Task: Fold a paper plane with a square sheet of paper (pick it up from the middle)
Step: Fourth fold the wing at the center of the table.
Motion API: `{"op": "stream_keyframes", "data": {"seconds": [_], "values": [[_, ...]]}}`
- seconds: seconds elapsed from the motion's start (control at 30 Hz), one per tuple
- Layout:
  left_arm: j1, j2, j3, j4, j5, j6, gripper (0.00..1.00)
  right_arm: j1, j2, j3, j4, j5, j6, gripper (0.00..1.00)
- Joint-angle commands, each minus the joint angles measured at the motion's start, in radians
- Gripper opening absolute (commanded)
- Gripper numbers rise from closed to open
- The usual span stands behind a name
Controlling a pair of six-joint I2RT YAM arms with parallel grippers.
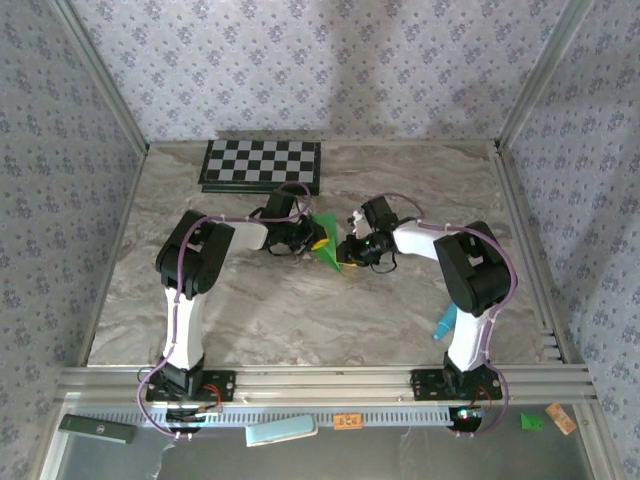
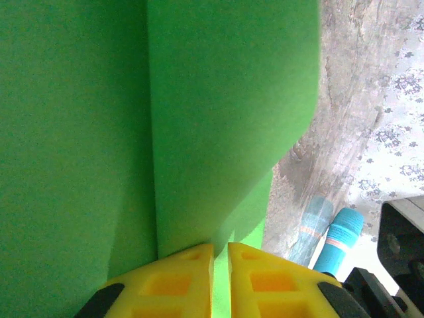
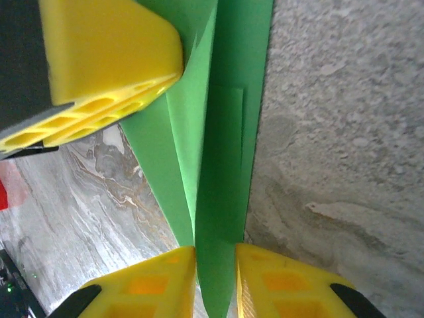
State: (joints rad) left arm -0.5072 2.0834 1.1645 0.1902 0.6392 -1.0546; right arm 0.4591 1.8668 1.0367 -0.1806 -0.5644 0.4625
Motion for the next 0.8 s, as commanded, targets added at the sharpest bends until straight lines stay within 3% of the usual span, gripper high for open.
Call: {"op": "stream_keyframes", "data": {"seconds": [0.0,0.77], "values": [[-0.01,0.029,0.008,-0.051,-0.012,0.02,0.14,0.012,0.009,0.031,-0.042,-0.003,-0.03,0.24],[-0.01,0.02,0.018,-0.055,-0.013,0.013,0.14,0.025,0.033,0.035,-0.087,0.046,-0.054,0.17]]}}
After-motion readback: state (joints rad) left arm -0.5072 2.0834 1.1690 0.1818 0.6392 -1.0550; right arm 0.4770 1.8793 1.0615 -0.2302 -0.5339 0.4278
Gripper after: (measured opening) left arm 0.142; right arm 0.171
